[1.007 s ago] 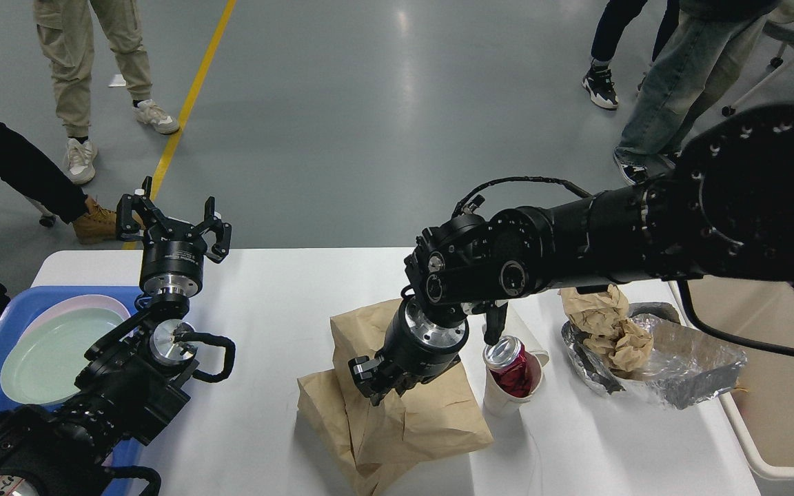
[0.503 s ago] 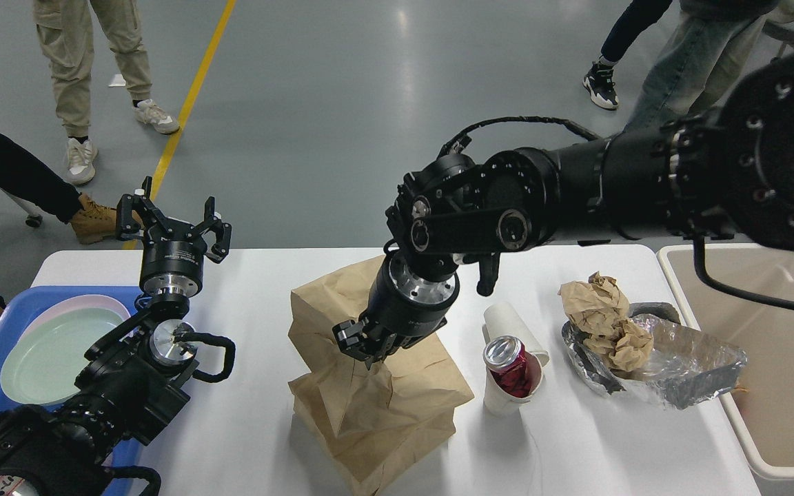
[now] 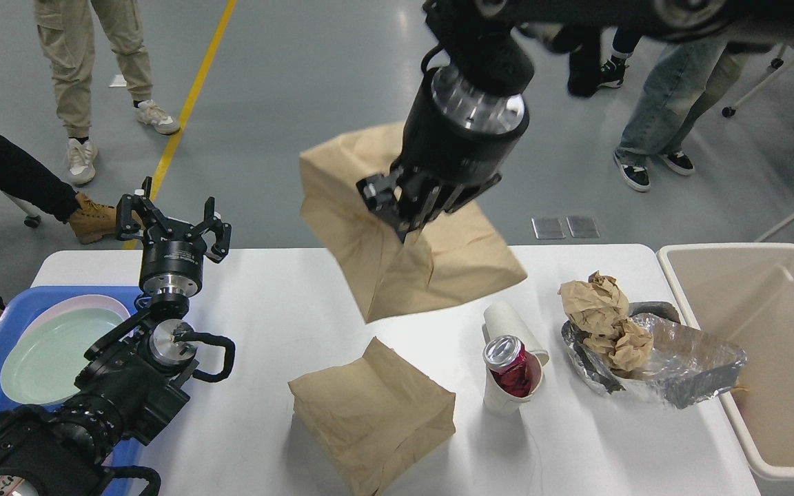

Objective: Tidy desktop
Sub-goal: 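Lift the upper paper bag up and carry it toward the bin, then drop the paper bag into the white bin and raise the right gripper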

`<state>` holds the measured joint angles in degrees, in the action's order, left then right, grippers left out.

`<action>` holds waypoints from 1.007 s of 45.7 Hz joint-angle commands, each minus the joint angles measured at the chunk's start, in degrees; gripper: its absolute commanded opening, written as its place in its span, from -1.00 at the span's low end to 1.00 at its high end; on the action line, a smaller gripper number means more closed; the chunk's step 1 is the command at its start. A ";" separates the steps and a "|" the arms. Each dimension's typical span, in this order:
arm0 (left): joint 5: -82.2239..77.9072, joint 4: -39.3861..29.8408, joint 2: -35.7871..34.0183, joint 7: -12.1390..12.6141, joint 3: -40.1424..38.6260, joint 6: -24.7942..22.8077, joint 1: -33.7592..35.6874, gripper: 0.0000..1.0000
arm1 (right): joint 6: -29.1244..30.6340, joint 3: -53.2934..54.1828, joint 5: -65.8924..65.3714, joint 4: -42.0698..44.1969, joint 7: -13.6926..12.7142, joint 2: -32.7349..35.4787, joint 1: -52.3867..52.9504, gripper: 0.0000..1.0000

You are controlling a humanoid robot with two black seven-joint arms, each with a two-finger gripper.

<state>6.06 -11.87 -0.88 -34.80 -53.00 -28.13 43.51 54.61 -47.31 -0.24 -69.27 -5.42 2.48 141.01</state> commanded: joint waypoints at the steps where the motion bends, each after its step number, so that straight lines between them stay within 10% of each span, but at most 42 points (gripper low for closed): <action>1: 0.00 0.00 0.00 0.00 0.00 0.00 0.00 0.93 | 0.39 -3.48 -0.63 0.46 -0.03 1.91 3.39 -1.00; 30: 0.00 0.00 0.00 0.00 0.00 0.00 0.00 0.93 | 0.39 -24.48 -7.31 10.64 -0.12 8.59 3.05 -1.00; 46: 0.00 0.00 0.00 0.00 0.00 0.00 0.00 0.93 | 0.39 -35.21 -18.20 25.50 -0.12 23.00 -20.23 -1.00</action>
<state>6.07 -11.86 -0.87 -34.80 -53.00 -28.13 43.51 55.01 -81.57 -14.08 -47.33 -5.54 20.46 128.76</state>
